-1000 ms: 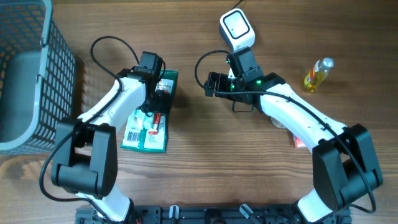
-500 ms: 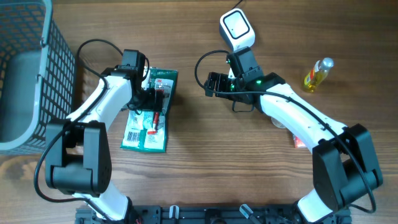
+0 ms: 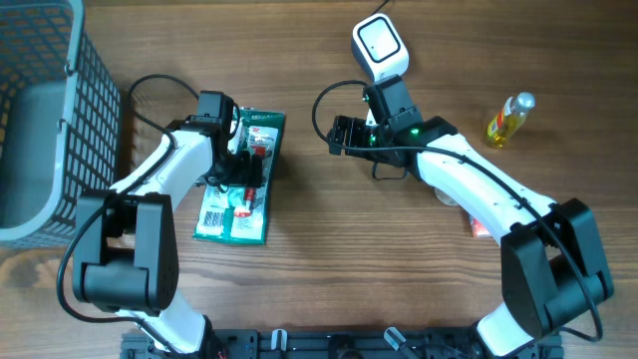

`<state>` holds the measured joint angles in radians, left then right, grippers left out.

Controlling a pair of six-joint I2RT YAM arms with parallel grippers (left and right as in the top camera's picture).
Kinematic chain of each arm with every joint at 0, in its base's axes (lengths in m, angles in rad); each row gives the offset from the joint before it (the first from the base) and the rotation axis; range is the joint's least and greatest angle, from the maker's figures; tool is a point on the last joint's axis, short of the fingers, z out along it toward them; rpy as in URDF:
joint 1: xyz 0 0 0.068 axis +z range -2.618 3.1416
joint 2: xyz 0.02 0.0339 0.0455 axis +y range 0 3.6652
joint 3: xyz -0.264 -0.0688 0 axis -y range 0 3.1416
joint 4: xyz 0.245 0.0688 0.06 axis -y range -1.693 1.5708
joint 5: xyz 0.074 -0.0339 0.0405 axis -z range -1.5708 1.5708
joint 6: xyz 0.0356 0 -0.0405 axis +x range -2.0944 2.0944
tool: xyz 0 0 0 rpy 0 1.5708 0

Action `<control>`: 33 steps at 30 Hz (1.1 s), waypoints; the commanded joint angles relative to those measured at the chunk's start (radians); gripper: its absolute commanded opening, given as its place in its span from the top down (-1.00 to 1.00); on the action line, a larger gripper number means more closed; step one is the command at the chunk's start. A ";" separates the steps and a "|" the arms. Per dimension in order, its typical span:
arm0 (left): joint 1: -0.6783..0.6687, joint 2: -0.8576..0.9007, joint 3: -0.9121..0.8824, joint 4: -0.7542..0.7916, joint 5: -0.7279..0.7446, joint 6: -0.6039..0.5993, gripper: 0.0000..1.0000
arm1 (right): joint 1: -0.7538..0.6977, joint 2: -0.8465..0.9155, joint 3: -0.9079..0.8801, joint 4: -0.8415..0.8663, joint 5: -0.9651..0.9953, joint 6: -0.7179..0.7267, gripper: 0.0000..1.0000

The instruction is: Scan the item barcode

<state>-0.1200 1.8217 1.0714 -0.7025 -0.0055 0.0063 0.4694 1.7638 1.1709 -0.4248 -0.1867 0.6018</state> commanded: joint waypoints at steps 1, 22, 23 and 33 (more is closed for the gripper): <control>0.005 0.012 -0.040 0.004 0.040 0.009 -1.00 | 0.002 0.015 -0.001 0.003 -0.005 0.003 -0.99; 0.005 0.011 -0.190 0.150 0.219 0.009 0.92 | 0.002 0.015 -0.001 0.003 -0.005 0.004 -1.00; 0.005 0.011 -0.189 0.150 0.219 0.009 0.92 | 0.002 0.015 -0.001 0.003 -0.005 0.004 -1.00; 0.005 -0.127 -0.167 0.150 0.219 -0.027 0.92 | 0.002 0.015 -0.001 0.013 -0.006 0.092 -1.00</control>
<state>-0.1047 1.7405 0.9401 -0.5358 0.1856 0.0132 0.4694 1.7638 1.1709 -0.4194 -0.1867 0.6121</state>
